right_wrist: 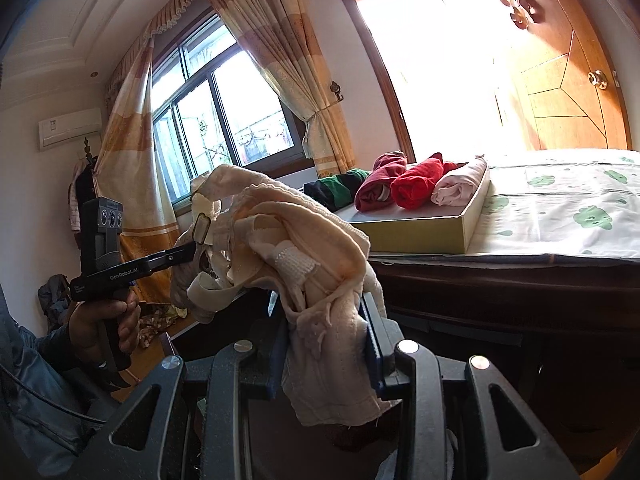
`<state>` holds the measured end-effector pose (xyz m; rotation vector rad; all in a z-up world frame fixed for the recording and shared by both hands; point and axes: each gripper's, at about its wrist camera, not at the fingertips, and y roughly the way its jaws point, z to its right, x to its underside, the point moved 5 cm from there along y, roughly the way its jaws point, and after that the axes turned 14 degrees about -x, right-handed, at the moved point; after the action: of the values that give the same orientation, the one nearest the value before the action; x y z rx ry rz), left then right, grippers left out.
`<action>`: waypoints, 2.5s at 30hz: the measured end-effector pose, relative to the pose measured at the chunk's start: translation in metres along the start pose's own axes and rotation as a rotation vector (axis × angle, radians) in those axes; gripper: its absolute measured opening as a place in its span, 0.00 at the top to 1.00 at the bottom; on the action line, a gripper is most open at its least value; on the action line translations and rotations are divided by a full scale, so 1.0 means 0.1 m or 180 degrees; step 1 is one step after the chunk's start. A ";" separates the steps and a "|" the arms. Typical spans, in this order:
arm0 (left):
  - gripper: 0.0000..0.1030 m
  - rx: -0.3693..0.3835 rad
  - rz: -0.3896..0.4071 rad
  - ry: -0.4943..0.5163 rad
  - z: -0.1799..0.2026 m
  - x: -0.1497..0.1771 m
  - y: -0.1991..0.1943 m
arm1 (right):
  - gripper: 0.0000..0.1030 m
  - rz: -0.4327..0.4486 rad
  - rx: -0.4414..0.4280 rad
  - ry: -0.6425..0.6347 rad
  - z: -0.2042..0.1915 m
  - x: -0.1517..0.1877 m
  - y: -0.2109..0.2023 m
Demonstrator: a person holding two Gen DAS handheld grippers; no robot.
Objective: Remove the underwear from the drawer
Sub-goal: 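Carry the cream and dotted beige underwear over the cardboard tray with both tools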
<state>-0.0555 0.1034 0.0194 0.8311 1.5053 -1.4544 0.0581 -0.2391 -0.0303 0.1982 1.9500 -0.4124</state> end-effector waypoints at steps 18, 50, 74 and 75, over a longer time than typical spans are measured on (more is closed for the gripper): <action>0.69 0.0051 0.0194 0.0032 0.03 -0.25 -0.13 | 0.65 0.0094 -0.0004 0.0085 0.01 -0.09 -0.07; 0.69 0.0115 0.0290 0.0185 0.18 -0.98 0.18 | 0.65 0.0146 0.0018 0.0379 0.07 -0.88 0.08; 0.69 0.0148 0.0036 0.0010 0.16 -1.47 0.75 | 0.65 -0.0003 0.0180 0.0520 0.36 -1.31 0.33; 0.69 0.0146 0.0023 -0.0006 0.15 -1.48 0.78 | 0.65 -0.0012 0.0188 0.0515 0.36 -1.33 0.34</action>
<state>0.0775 0.1108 0.1223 0.8615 1.4710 -1.4891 0.1543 -0.2143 0.0715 0.2733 2.0985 -0.4689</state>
